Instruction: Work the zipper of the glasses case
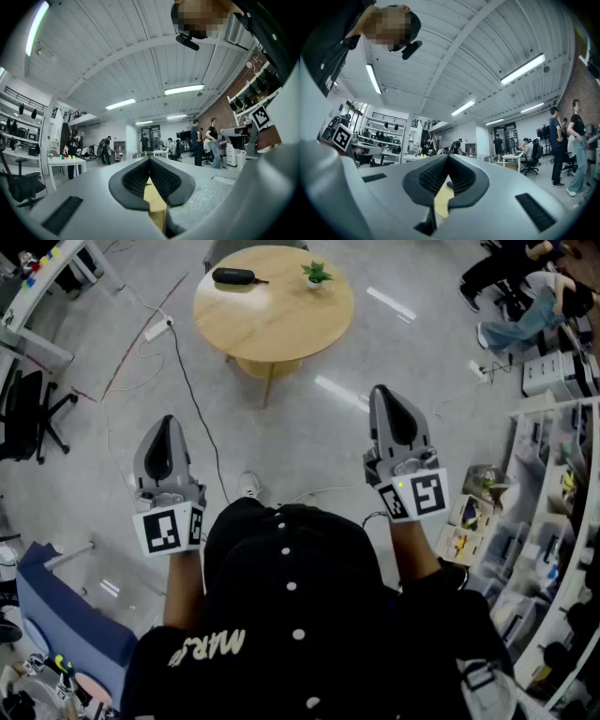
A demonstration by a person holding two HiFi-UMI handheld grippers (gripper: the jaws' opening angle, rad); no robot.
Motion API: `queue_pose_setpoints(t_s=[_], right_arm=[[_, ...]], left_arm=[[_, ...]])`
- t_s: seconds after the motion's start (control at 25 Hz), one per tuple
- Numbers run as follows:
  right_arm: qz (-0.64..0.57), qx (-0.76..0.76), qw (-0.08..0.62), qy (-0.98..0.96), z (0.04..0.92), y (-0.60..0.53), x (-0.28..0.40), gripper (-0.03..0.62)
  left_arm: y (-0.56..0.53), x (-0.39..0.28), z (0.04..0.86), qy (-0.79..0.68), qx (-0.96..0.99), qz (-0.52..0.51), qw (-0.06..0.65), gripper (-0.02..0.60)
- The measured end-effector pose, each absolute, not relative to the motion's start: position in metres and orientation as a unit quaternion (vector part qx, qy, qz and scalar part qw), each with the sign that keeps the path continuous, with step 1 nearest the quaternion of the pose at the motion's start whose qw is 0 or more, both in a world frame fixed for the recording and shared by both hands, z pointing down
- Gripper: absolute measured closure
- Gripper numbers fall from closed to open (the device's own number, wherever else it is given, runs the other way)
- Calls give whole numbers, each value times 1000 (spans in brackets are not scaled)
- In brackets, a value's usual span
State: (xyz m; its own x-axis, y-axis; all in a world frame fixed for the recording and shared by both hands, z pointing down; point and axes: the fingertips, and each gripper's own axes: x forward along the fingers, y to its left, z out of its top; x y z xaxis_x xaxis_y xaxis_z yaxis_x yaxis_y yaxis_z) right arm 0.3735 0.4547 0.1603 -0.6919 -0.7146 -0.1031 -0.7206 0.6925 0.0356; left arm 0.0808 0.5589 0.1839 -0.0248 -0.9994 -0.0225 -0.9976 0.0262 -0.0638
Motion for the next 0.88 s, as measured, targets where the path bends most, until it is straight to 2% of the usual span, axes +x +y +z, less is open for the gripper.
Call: queue_pose_setpoints(t_s=[0.2,0.44,0.8,0.88], right_arm=[[38,-384,39,922,162,456,370,595],[14,-371,79,925,158,460,369,594],[16,-384,62,921,165,452,367,591],[10,-386,61,921,167,449,365,558]], left_arm=[[557,81,187,715,-699,-16,24,578],[555,81,193,721,-693,-11,4,578],[552,81,191,713,-701,-18,24,577],[550,81,191,708,-706,-13,26,565]])
